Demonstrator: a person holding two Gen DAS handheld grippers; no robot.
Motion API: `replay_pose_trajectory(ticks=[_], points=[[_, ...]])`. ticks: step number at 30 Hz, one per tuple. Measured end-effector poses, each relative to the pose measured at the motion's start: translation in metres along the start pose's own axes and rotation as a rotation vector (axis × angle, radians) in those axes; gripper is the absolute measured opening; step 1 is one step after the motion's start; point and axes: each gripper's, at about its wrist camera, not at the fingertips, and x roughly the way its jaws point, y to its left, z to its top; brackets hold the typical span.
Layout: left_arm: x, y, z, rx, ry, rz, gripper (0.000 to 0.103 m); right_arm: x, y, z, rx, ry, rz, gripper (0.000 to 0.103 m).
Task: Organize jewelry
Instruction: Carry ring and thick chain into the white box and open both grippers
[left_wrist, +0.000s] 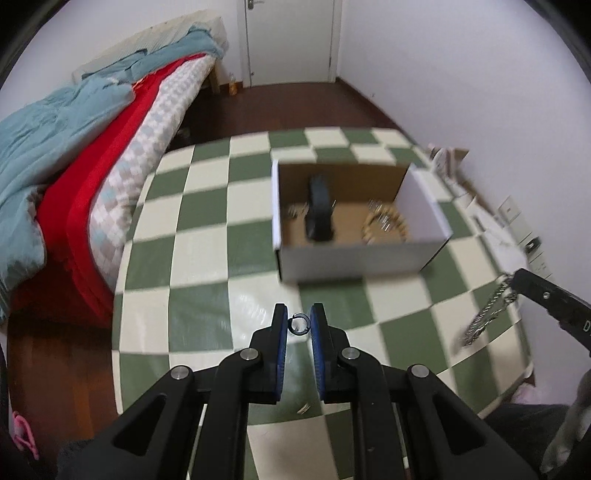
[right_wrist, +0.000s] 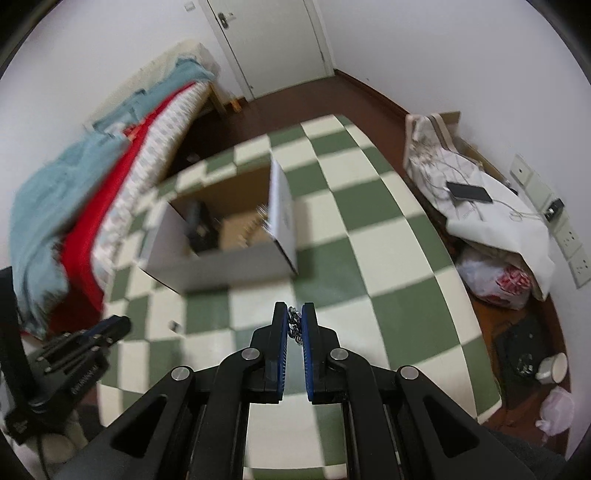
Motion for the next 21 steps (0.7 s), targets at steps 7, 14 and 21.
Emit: replay_pose_trajectory(ticks=[7, 14, 21], points=[[-0.023, 0.002, 0.05, -0.009, -0.026, -0.068, 0.01, -0.036, 0.038, 0.047, -0.046, -0.085, 0.062, 0.007], [0.001, 0.009, 0.095, -0.008, 0.018, -0.084, 0.01, -0.028, 0.067, 0.1, -0.103, -0.093, 0.087, 0.006], [0.039, 0.018, 0.117, -0.026, 0.09, -0.102, 0.01, 0.026, 0.088, 0.135, -0.17, 0.005, 0.087, 0.005]])
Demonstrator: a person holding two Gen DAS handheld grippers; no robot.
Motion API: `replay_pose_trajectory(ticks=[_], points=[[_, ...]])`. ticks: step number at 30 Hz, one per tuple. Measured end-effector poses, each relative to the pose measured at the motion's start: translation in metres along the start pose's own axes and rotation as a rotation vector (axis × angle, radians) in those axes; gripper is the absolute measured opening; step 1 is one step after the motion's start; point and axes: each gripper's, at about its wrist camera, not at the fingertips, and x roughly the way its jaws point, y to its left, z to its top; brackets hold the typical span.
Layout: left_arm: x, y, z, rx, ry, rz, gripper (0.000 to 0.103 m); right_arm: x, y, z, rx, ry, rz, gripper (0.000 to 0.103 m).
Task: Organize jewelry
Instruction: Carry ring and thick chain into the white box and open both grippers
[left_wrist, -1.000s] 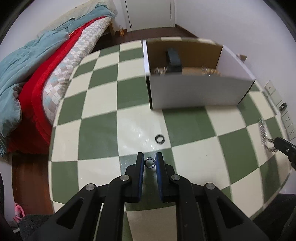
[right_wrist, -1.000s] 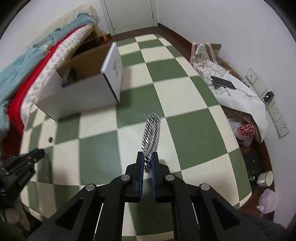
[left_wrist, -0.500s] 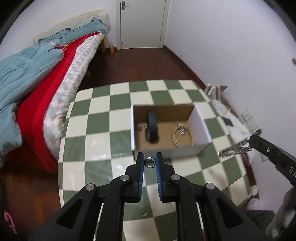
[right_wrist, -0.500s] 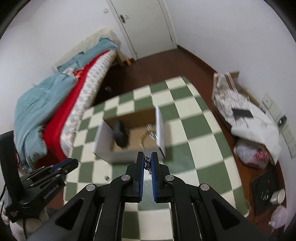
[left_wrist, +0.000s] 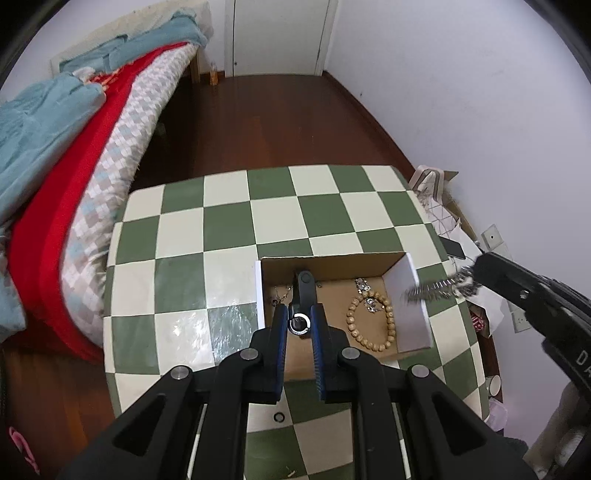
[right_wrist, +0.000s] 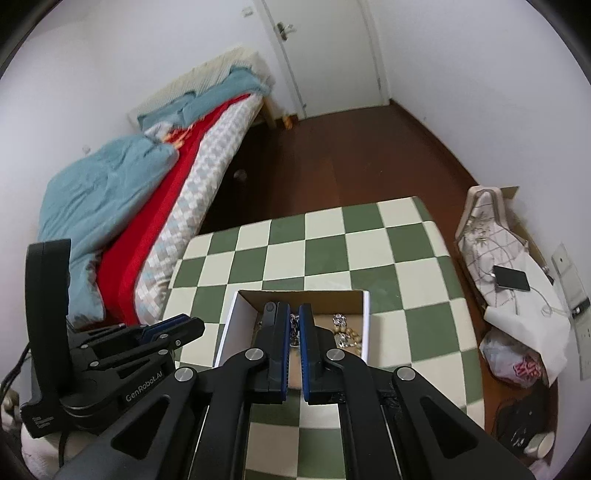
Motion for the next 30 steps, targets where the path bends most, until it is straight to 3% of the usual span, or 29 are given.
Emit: replay_pose_trajectory(ticks=[9, 12, 13, 14, 15, 16, 17, 18, 20, 21, 22, 23, 24, 26, 30], points=[[0.034, 0.009, 0.009, -0.072, 0.096, -0.093, 0.011, 0.068, -0.004, 0.028, 0.009, 0.142, 0.055, 0.005], [0.036, 0.011, 0.011, -0.099, 0.114, -0.105, 0.012, 0.09, -0.012, 0.032, 0.054, 0.228, 0.086, 0.006], [0.037, 0.013, 0.011, -0.115, 0.121, -0.114, 0.013, 0.097, -0.016, 0.032, 0.073, 0.252, 0.083, 0.006], [0.037, 0.014, 0.012, -0.126, 0.125, -0.116, 0.022, 0.099, -0.018, 0.031, 0.084, 0.261, 0.08, 0.007], [0.036, 0.016, 0.013, -0.139, 0.128, -0.119, 0.038, 0.1, -0.022, 0.031, 0.093, 0.262, 0.072, 0.013], [0.034, 0.017, 0.013, -0.141, 0.12, -0.112, 0.049, 0.099, -0.026, 0.031, 0.104, 0.261, 0.064, 0.02], [0.031, 0.018, 0.013, -0.14, 0.106, -0.103, 0.062, 0.097, -0.03, 0.03, 0.119, 0.256, 0.062, 0.037], [0.027, 0.019, 0.013, -0.14, 0.092, -0.091, 0.067, 0.095, -0.032, 0.029, 0.122, 0.251, 0.054, 0.051], [0.024, 0.022, 0.014, -0.142, 0.085, -0.062, 0.075, 0.087, -0.037, 0.027, 0.12, 0.236, 0.025, 0.054], [0.021, 0.023, 0.013, -0.136, 0.079, -0.026, 0.091, 0.084, -0.039, 0.025, 0.113, 0.235, 0.0, 0.054], [0.019, 0.024, 0.012, -0.128, 0.069, 0.007, 0.098, 0.081, -0.04, 0.021, 0.1, 0.237, -0.031, 0.056], [0.017, 0.025, 0.01, -0.119, 0.057, 0.043, 0.102, 0.077, -0.041, 0.017, 0.085, 0.236, -0.068, 0.064], [0.013, 0.025, 0.006, -0.106, 0.039, 0.092, 0.102, 0.075, -0.041, 0.014, 0.069, 0.236, -0.1, 0.079], [0.009, 0.025, -0.001, -0.083, 0.011, 0.157, 0.102, 0.071, -0.039, 0.003, 0.024, 0.241, -0.18, 0.095], [0.001, 0.028, -0.015, -0.073, -0.056, 0.26, 0.102, 0.07, -0.036, -0.021, -0.021, 0.257, -0.263, 0.102]])
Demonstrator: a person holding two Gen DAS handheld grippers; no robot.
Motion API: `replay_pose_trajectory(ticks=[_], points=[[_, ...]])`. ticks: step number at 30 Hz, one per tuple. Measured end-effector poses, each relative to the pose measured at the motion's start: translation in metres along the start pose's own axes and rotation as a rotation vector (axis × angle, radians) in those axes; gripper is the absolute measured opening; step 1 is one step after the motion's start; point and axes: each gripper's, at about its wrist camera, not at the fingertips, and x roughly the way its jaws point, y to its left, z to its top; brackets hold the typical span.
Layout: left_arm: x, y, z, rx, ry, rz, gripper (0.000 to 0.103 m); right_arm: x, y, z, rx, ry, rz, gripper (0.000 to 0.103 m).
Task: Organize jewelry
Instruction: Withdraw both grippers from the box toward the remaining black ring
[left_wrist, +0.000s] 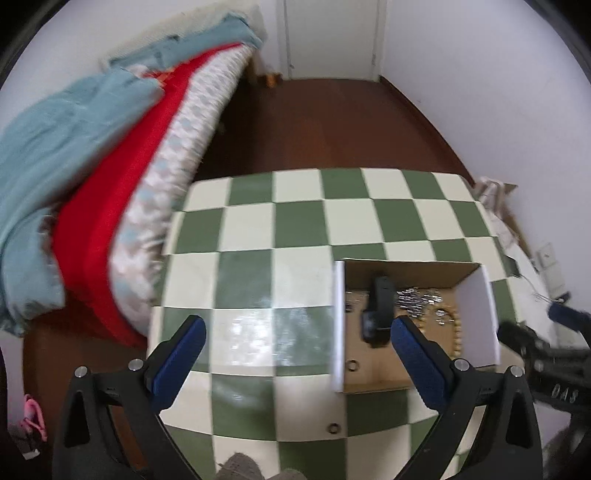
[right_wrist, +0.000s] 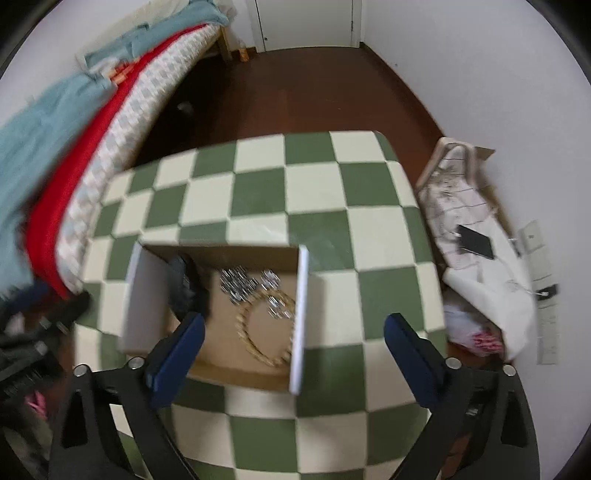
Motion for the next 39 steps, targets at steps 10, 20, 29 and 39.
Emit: replay_pose_trajectory(ticks=[10, 20, 29, 39], points=[[-0.032, -0.002, -0.02, 0.026, -0.069, 0.049, 0.102, -0.024, 0.008, -0.039, 0.024, -0.062, -0.042, 0.103], [-0.083, 0.002, -0.039, -0.007, -0.145, 0.04, 0.102, -0.092, 0.01, -0.058, 0.049, -0.192, -0.053, 0.103], [-0.093, 0.028, -0.085, -0.017, -0.207, 0.258, 0.102, -0.099, 0.03, -0.114, 0.056, -0.21, 0.011, 0.103], [-0.021, 0.078, -0.159, -0.041, -0.008, 0.423, 0.102, 0.004, 0.096, -0.194, 0.05, -0.069, 0.18, 0.055]])
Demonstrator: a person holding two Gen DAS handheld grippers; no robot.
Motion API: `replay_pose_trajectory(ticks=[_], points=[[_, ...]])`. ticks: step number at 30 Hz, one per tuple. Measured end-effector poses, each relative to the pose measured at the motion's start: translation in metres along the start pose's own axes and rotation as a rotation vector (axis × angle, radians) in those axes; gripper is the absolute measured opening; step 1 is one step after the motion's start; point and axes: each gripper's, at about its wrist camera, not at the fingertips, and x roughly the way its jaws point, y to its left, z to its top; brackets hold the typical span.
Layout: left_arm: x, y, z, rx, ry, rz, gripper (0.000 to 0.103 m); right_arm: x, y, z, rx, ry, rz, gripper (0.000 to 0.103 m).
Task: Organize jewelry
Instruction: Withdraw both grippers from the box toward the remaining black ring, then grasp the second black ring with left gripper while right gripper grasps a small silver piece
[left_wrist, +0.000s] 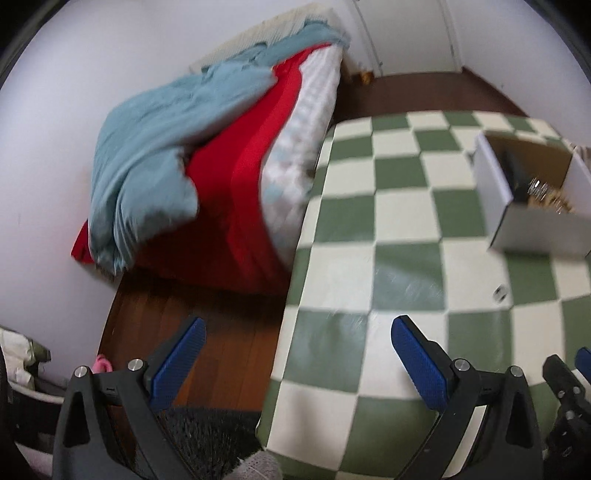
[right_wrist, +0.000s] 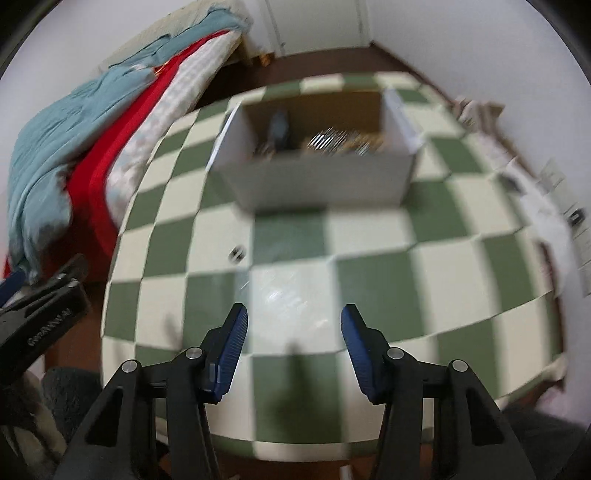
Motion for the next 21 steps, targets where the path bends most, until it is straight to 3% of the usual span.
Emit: replay_pose_trajectory(ticks=[8, 10, 11, 12, 17, 21], points=[[0.026, 0.012, -0.02, -0.028, 0.065, -0.012, 0.102, 0.04, 0.042, -0.023, -0.093, 0.013, 0.031, 0.052], [0.03, 0.012, -0.022, -0.025, 0.07, -0.015, 0.102, 0.043, 0.052, -0.029, -0.158, -0.018, -0.014, 0.036], [0.031, 0.012, -0.022, -0.022, 0.071, -0.015, 0.102, 0.044, 0.055, -0.03, -0.182, -0.031, -0.042, 0.021], [0.032, 0.011, -0.022, -0.02, 0.071, -0.016, 0.102, 0.045, 0.057, -0.03, -0.199, -0.043, -0.056, 0.012], [0.033, -0.001, -0.016, -0.012, 0.067, -0.052, 0.102, 0.036, 0.03, -0.02, -0.111, -0.068, -0.03, 0.009], [0.031, -0.022, -0.005, -0.008, 0.061, -0.139, 0.102, 0.023, -0.01, -0.002, 0.001, -0.094, -0.033, 0.009]])
